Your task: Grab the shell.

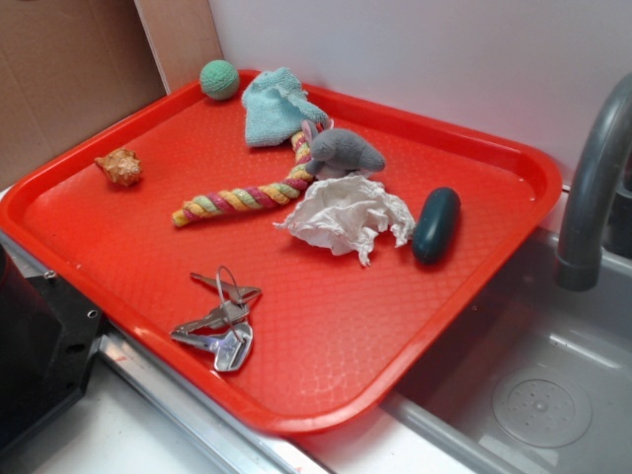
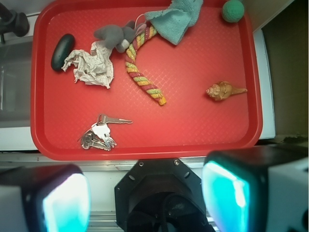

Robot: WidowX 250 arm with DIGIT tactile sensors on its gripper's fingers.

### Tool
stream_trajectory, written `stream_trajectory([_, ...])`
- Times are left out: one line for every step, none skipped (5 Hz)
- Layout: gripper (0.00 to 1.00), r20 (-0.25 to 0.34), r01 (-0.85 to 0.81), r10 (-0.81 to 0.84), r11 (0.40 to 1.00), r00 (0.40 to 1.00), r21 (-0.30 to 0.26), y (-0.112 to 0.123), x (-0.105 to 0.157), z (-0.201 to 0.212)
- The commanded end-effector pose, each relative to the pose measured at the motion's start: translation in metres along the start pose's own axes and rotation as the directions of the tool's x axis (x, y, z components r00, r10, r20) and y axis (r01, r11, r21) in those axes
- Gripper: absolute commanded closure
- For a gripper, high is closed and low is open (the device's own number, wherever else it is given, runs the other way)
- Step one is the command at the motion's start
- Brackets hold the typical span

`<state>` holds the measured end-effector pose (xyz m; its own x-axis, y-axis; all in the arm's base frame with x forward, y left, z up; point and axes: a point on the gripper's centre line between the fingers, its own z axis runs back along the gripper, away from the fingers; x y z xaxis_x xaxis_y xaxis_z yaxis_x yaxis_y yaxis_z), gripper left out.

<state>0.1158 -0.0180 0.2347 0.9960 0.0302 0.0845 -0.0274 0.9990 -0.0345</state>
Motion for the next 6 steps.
stream_trajectory([0.0,0.0,0.0,0.0,1.0,1.0,0.0,0.0,0.0,0.0])
stream_trajectory([0.0,-0.062,-0.235,0.241,0.969,0.969,0.079,0.045,-0.001,-0.046])
stream_trajectory([0.0,0.016,-0.466,0.469,0.873,0.883,0.144,0.099,-0.003,-0.075])
stream_trajectory([0.0,0.167,-0.676,0.66,0.733,0.733,0.069,0.136,0.017,-0.1])
stream_trajectory([0.0,0.167,-0.676,0.66,0.733,0.733,0.069,0.136,0.017,-0.1])
stream_trajectory([0.0,0.167,-0.676,0.66,0.733,0.733,0.069,0.136,0.017,-0.1])
